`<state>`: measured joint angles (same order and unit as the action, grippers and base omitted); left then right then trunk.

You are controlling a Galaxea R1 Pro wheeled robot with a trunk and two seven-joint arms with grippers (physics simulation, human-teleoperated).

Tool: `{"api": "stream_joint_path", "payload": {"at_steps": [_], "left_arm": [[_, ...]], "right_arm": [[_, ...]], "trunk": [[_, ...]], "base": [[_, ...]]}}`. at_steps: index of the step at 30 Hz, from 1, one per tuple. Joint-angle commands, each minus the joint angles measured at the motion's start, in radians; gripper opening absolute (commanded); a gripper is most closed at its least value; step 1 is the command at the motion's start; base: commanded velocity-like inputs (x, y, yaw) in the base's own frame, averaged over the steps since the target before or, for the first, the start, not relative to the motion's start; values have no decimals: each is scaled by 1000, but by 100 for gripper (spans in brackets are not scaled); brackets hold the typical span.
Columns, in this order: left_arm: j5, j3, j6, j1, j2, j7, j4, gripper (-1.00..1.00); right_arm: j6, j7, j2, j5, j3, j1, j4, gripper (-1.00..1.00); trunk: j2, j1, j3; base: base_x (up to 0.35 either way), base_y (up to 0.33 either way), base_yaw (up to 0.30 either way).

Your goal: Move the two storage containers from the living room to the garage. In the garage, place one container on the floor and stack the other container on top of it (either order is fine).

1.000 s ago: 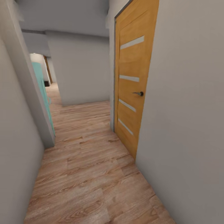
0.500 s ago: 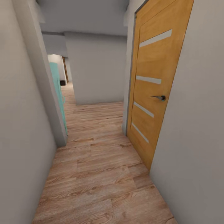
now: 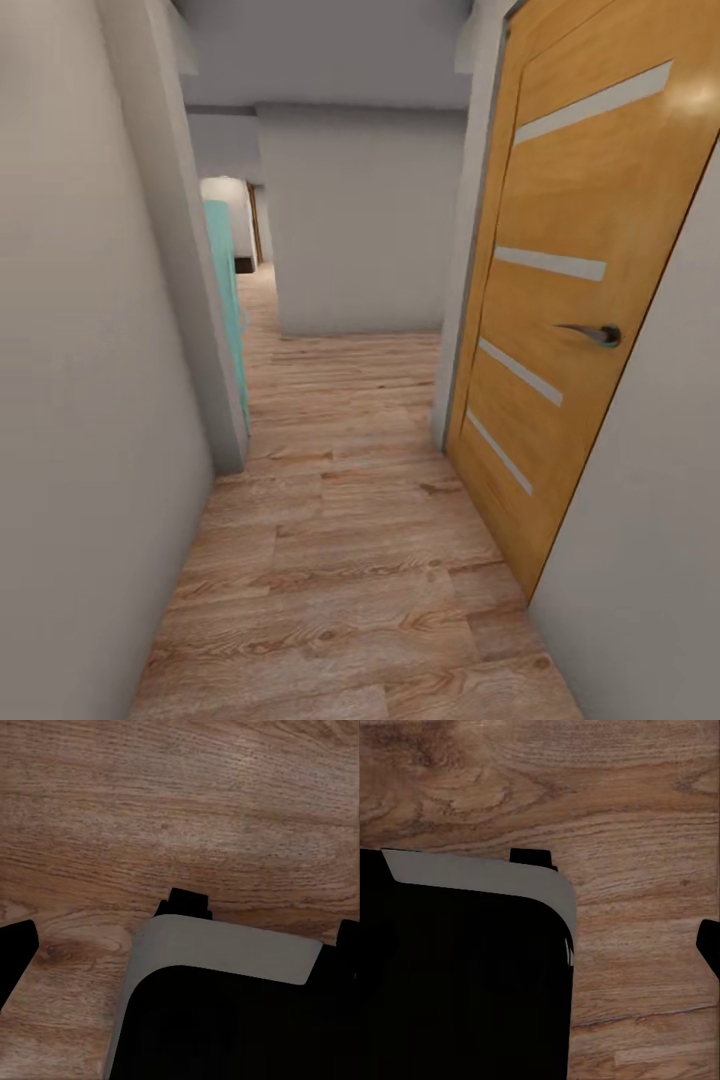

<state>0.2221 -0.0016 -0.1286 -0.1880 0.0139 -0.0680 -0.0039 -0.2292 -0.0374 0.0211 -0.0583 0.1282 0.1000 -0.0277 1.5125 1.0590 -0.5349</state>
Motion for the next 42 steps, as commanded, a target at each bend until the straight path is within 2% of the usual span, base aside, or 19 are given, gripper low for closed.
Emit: {"api": "stream_joint_path", "payload": {"at_steps": [1,42], "left_arm": [[5,-1,-3,-1,0,-1,1,100],[5,-1,-2,-1,-2,-2,1,100]], "right_arm": [[-6,-2,0,-6,8,1,-3,100],[-6,-6,-3,-8,13,1,-3,100]], "trunk": [[0,1,-1],[0,1,-1]], "base": [[321,0,69],[321,0,3]]}}
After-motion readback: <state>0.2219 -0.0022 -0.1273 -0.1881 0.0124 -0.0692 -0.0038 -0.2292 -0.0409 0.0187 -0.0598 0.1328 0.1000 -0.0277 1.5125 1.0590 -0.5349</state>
